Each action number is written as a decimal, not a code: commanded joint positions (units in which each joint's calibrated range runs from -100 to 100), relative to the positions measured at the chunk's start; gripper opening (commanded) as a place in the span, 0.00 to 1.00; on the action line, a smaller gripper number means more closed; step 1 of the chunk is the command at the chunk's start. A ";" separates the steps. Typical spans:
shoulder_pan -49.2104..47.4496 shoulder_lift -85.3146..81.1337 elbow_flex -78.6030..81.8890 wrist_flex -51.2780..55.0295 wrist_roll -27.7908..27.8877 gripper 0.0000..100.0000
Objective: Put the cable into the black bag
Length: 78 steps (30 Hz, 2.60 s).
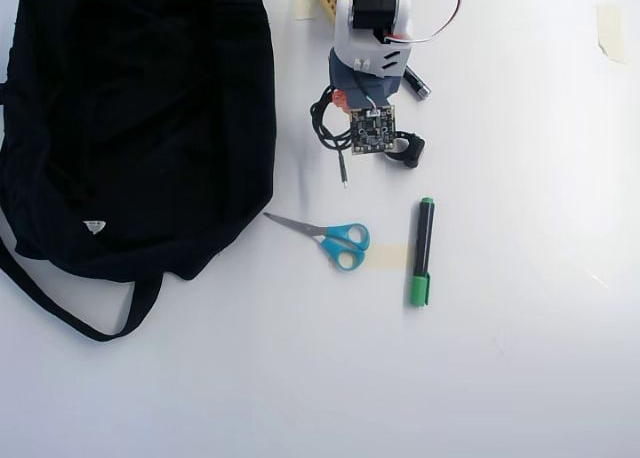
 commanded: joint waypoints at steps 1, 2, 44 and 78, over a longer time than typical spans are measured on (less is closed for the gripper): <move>2.03 -2.36 -5.30 2.77 0.31 0.02; 2.48 -2.36 -6.20 4.06 0.31 0.02; 44.14 -1.11 -17.52 9.84 -0.11 0.02; 51.99 18.06 -34.77 -3.77 -5.82 0.28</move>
